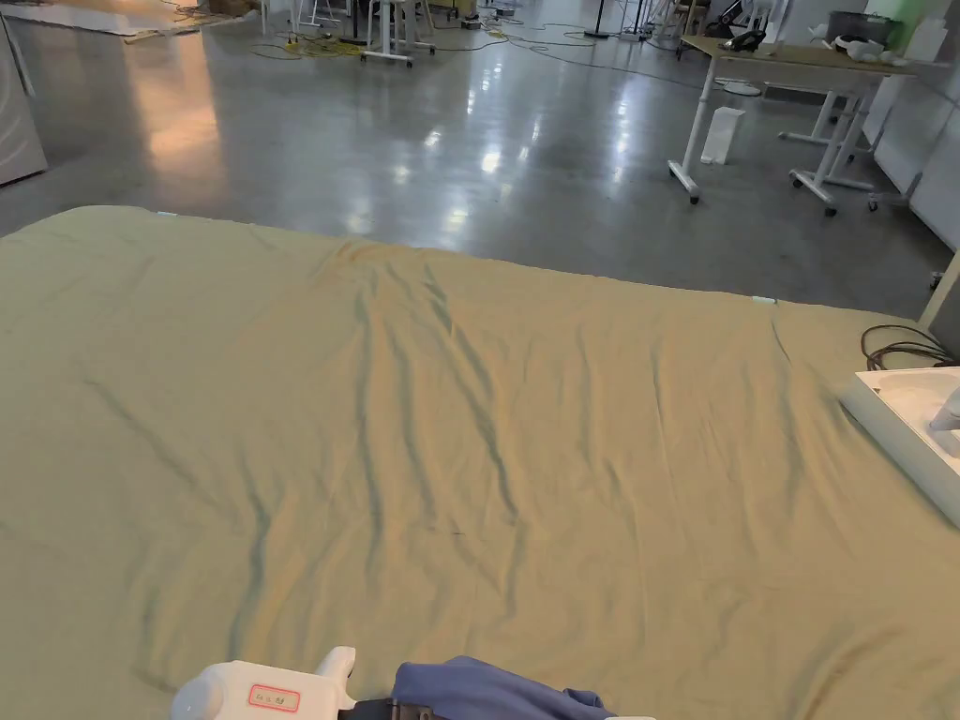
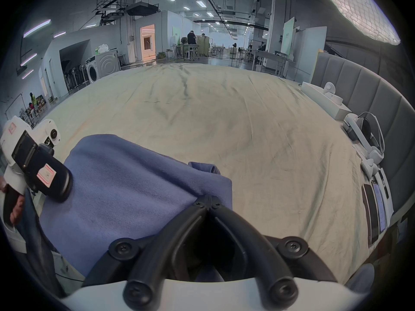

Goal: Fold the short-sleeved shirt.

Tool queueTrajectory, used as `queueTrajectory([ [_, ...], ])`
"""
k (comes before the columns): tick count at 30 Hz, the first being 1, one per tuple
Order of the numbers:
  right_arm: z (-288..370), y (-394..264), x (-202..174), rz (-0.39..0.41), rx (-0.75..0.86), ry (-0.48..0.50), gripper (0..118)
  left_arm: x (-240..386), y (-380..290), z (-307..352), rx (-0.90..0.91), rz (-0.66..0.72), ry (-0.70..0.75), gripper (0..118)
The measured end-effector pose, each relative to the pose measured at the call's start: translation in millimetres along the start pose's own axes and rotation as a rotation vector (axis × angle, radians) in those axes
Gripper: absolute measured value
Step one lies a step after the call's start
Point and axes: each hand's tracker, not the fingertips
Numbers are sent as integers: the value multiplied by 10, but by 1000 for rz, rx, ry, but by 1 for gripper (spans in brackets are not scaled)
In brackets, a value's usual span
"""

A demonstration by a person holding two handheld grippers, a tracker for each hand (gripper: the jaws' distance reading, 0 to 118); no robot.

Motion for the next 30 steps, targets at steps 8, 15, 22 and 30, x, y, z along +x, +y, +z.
queueTrajectory([
  [8,10,1,58,-31,0,16,0,112,76,-21,9,-99,80,41],
  [15,-20,36,41,-31,9,-9,0,168,61,26,22,-67,71,24],
  [22,-78,158,49,-25,16,-86,0,356,104,80,17,5,30,23],
  [30,216,546,412,-132,132,-73,0,519,345,761,77,80,33,23],
])
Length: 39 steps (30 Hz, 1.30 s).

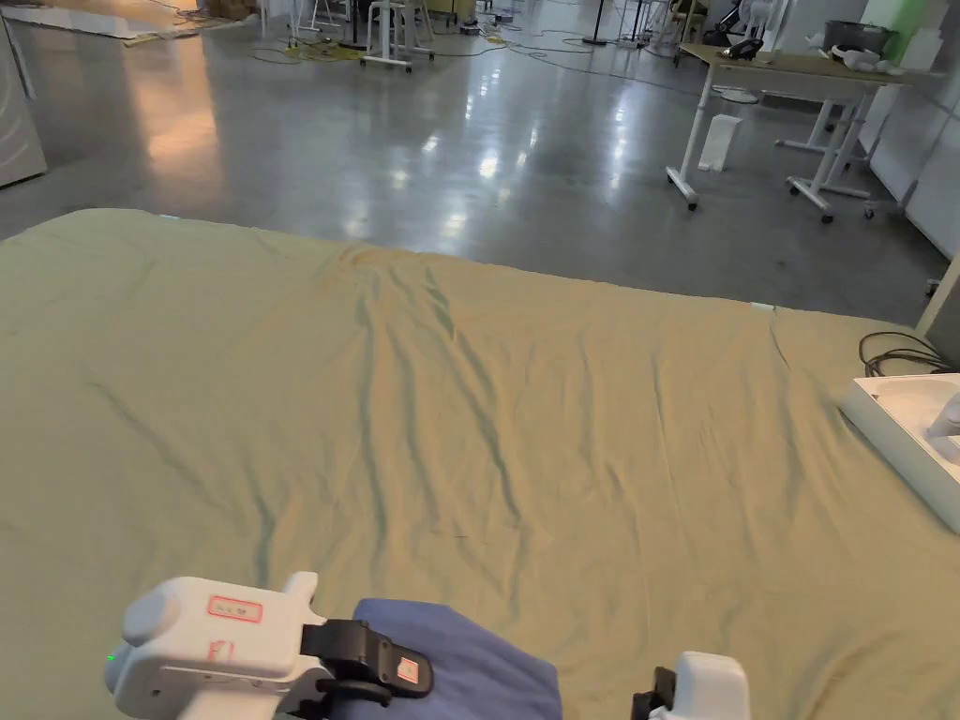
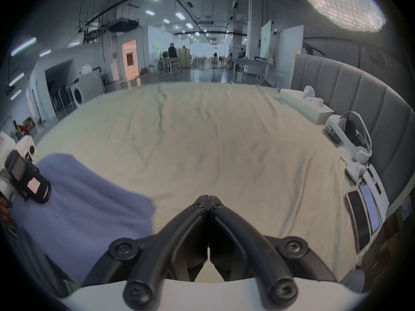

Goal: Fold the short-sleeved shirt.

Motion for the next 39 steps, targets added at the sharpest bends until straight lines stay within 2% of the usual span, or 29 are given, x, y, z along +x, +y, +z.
queueTrajectory([
  [10,416,1073,199,-32,288,8,0,-57,583,1476,128,-46,174,23],
  [15,481,1387,233,-32,342,-12,0,-133,733,2100,147,-48,276,23],
  [23,493,1458,257,-22,346,-42,0,-287,969,2764,116,-54,515,22],
  [29,461,1372,221,-5,317,-46,0,-413,1052,2923,120,-51,694,22],
  [33,440,1331,213,2,297,-43,0,-487,1093,2993,143,-21,735,23],
  [34,446,1316,213,3,295,-41,0,-511,1115,3031,154,-22,763,26],
  [37,468,1292,217,8,293,-38,0,-457,1087,3041,165,-31,840,52],
  [39,480,1280,227,10,293,-38,0,-400,1077,3123,204,-91,975,56],
])
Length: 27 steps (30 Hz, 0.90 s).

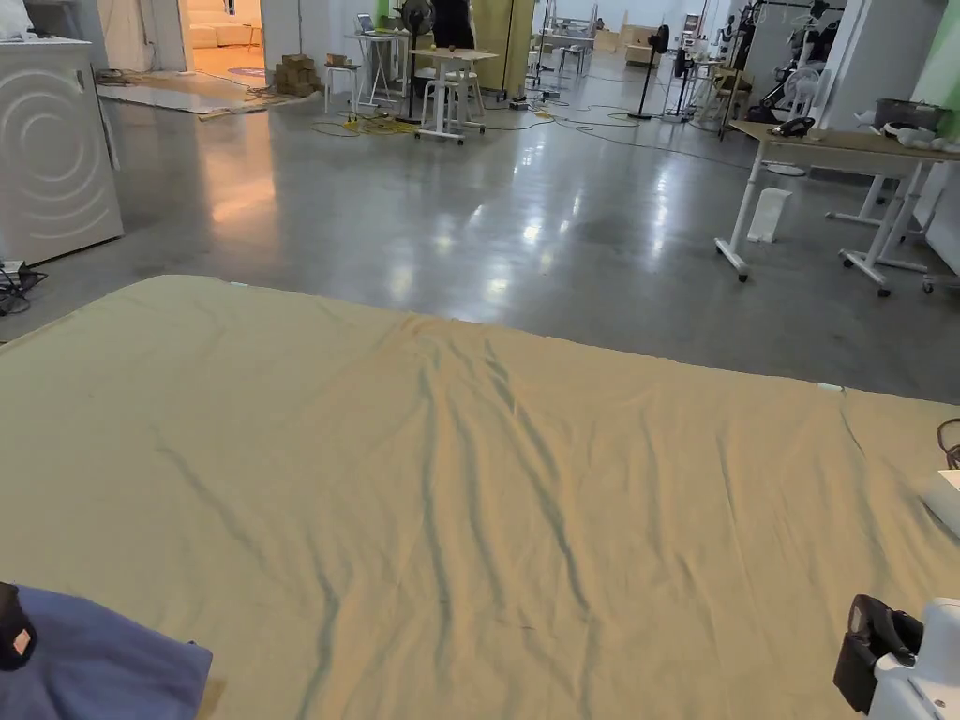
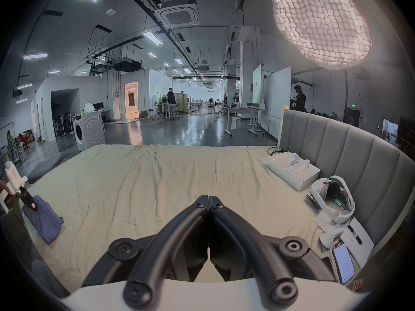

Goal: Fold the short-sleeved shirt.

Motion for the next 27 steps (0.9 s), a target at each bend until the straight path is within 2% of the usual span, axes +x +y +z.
queueTrajectory([
  [4,41,-7,46,-7,1,3,0,-37,-2,246,95,16,97,59],
  [10,71,-23,126,-22,9,3,0,336,-107,525,289,-53,54,61],
  [15,85,-23,171,-39,14,2,0,1021,-396,534,522,-154,-45,61],
  [18,89,-9,180,-43,19,-1,0,1519,-636,508,697,-271,-93,61],
  [20,79,9,189,-47,20,-1,0,1871,-806,475,788,-345,-74,61],
  [21,69,19,190,-49,21,-2,0,2061,-919,441,812,-330,-92,61],
  [25,42,50,175,-47,30,-4,0,2692,-1163,415,939,-442,-27,61],
  [27,45,76,152,-46,38,-4,0,2917,-1179,315,974,-447,-26,61],
])
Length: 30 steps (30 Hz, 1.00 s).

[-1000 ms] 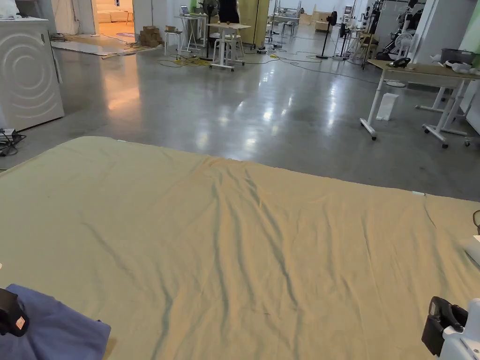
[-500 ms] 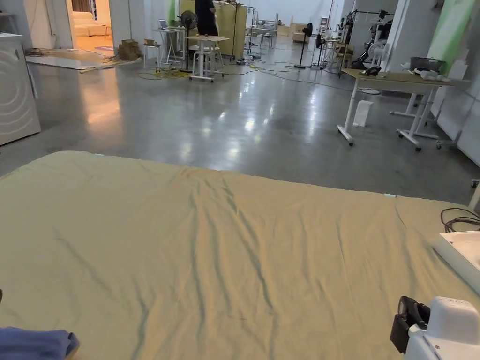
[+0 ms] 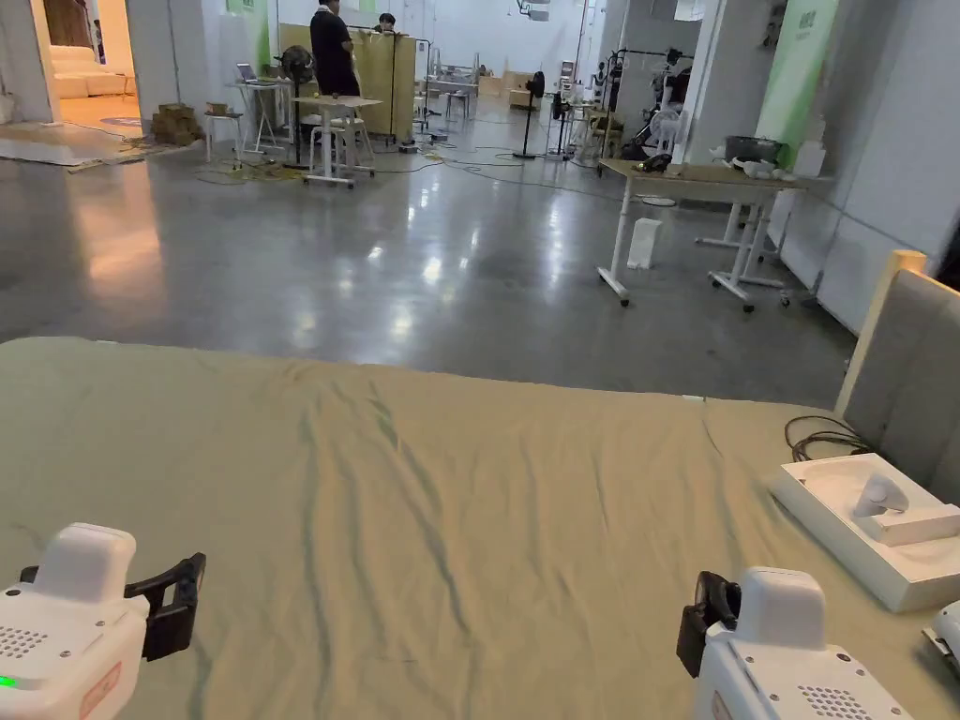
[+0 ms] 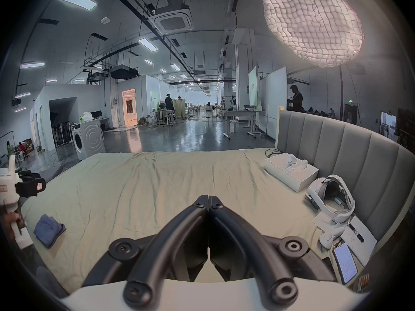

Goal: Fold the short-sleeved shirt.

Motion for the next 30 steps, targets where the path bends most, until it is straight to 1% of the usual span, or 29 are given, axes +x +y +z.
queueTrajectory([
  [5,-11,13,-54,9,25,2,0,442,57,-58,23,67,-49,60],
  [8,-14,2,-59,7,37,1,0,611,27,-50,41,135,-56,52],
  [9,-14,-11,-54,4,40,3,0,655,11,-57,45,152,-54,46],
  [11,-23,-38,-45,-4,42,3,0,714,-12,-82,37,153,-43,19],
  [13,-32,-58,-39,-6,41,1,0,785,-12,-68,31,157,-53,16],
  [15,-36,-84,-26,-9,47,2,0,830,-13,-80,32,139,-63,4],
  [16,-39,-91,-25,-8,51,-1,0,900,3,-64,30,112,-34,2],
  [19,-58,-99,-9,-11,55,-6,0,908,16,-43,67,107,-43,1],
  [25,-75,-117,1,-7,71,0,0,992,90,16,105,59,23,1],
  [30,-67,-116,-9,5,83,5,0,945,100,55,129,98,9,1],
])
